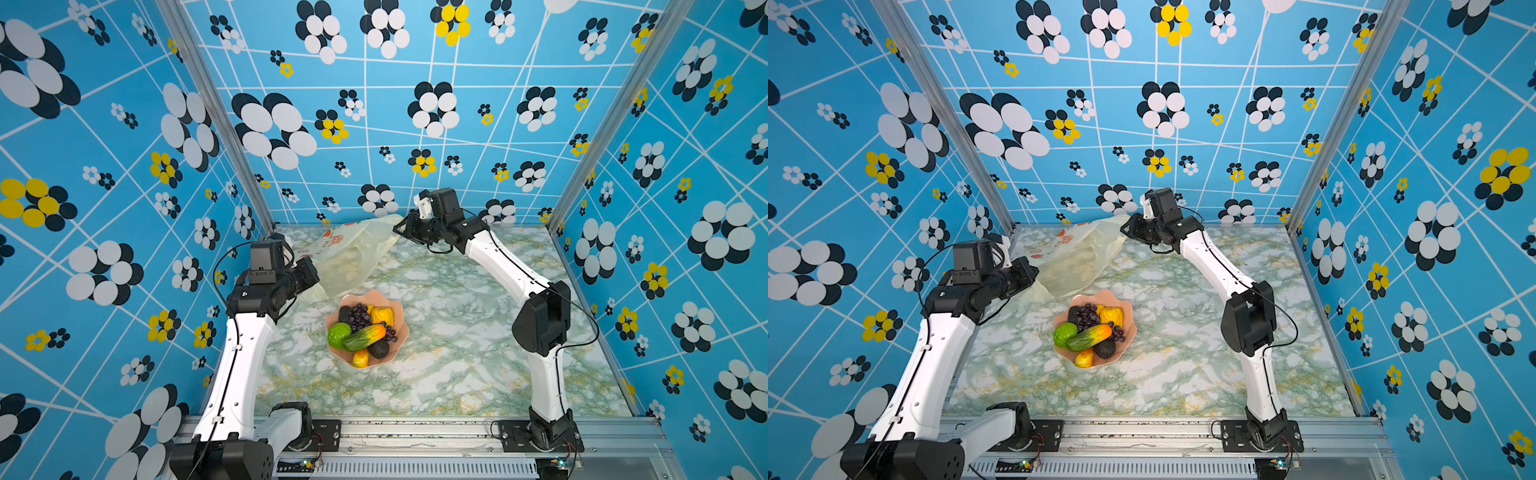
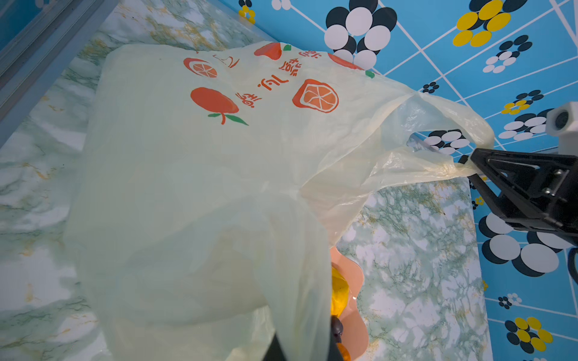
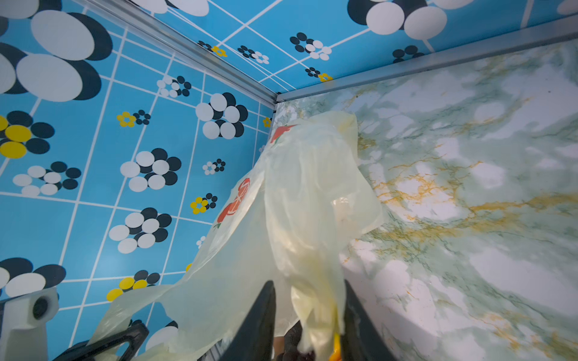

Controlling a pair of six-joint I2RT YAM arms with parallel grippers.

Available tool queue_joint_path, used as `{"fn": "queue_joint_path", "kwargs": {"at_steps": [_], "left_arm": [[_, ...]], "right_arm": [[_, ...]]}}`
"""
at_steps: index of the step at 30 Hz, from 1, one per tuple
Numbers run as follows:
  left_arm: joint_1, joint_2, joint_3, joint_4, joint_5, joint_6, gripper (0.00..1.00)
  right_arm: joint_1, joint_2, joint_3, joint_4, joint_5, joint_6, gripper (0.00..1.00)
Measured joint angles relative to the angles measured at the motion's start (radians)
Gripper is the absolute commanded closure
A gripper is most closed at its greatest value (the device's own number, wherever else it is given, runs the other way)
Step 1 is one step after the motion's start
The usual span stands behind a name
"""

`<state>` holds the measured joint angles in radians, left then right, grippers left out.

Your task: Place the fruits into the plastic bag

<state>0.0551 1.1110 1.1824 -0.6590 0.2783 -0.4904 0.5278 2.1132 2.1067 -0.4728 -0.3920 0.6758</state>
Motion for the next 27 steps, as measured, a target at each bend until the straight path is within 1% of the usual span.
{"fn": "queue_joint_path", "kwargs": {"at_steps": [1,2,4,6,8,14,19,21,24,27], "left_arm": [[0.0,-0.003,0.0,0.0,0.0,-0.004,1.0],[0.002,-0.005,0.0,0.0,0.0,-0.007,1.0],[0.005,-0.005,0.0,0.0,0.001,-0.012,1.0],[0.005,-0.005,0.0,-0.002,0.002,-0.016,1.0],[0.006,-0.006,0.0,-0.004,0.003,-0.02,1.0],[0.006,-0.016,-0.004,-0.007,0.022,-0.041,1.0],[0.006,-0.018,-0.018,-0.008,0.036,-0.049,1.0],[0.006,-0.019,-0.021,-0.007,0.039,-0.049,1.0],[0.002,-0.019,-0.025,-0.006,0.04,-0.049,1.0],[0.0,-0.019,-0.027,-0.006,0.043,-0.05,1.0]], "right_arm": [[0.0,-0.006,0.0,-0.016,-0.003,-0.009,0.49],[0.0,-0.016,-0.003,-0.039,-0.004,-0.019,0.41],[0.0,-0.04,-0.012,-0.088,-0.004,-0.047,0.32],[-0.002,-0.082,-0.033,-0.148,0.0,-0.079,0.27],[-0.005,-0.14,-0.055,-0.226,0.016,-0.115,0.25],[-0.026,-0.366,-0.152,-0.441,0.074,-0.194,0.25],[-0.019,-0.536,-0.374,-0.521,0.067,-0.19,0.3],[-0.001,-0.565,-0.486,-0.523,0.062,-0.177,0.31],[0.05,-0.557,-0.628,-0.512,0.047,-0.139,0.34],[0.099,-0.523,-0.693,-0.491,0.033,-0.108,0.35]]}}
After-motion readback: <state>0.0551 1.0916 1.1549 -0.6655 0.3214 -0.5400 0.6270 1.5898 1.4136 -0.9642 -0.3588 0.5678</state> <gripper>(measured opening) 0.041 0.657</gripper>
